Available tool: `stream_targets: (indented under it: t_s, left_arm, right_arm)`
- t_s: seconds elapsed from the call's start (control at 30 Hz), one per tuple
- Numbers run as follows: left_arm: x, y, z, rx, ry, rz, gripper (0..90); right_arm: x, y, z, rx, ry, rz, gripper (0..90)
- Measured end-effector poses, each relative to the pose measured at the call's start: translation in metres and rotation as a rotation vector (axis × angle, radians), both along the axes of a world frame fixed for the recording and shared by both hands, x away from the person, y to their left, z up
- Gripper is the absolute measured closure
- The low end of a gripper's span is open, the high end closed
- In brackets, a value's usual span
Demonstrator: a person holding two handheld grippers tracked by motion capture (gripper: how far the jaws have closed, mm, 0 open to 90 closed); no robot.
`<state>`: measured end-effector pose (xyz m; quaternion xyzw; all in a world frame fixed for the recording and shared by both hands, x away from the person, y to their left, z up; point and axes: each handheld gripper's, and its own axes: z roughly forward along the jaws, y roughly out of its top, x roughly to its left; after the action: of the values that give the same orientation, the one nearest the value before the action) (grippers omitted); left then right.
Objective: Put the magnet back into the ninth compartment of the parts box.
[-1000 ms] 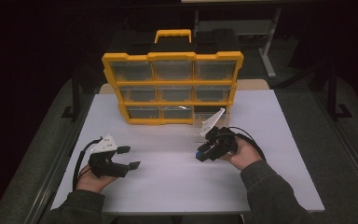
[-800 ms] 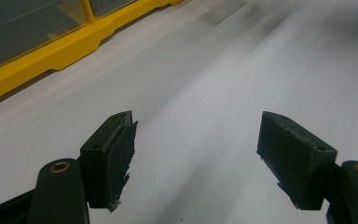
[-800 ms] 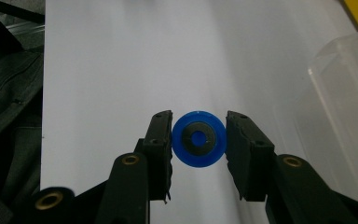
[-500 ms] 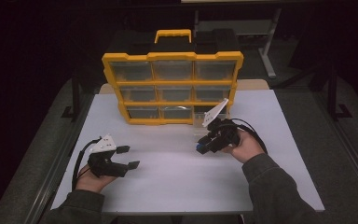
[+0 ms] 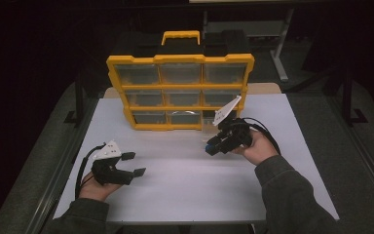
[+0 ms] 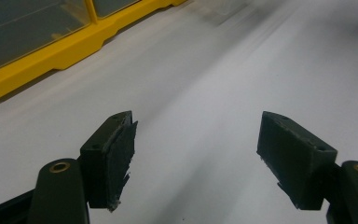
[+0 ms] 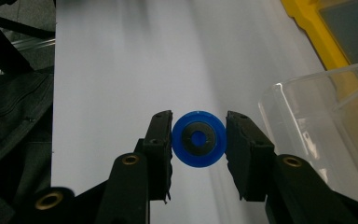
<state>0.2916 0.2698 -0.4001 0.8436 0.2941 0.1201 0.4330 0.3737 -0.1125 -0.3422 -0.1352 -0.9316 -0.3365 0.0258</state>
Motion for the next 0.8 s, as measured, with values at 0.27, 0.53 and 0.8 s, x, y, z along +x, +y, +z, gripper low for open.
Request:
stream_targets:
  t_s: [0.27,0.53,0.8]
  left_arm:
    - [-0.001,0.000,0.000,-0.008,0.005,0.010,27.0]
    - [-0.001,0.001,0.000,-0.010,0.007,0.012,27.0]
    - [0.000,0.001,0.000,-0.004,0.000,0.006,27.0]
  right_arm:
    - [0.004,-0.002,0.010,0.013,-0.010,-0.008,61.0]
    - [0.010,-0.003,0.019,0.011,-0.016,-0.010,61.0]
    - [0.016,-0.007,0.027,0.009,-0.022,-0.025,61.0]
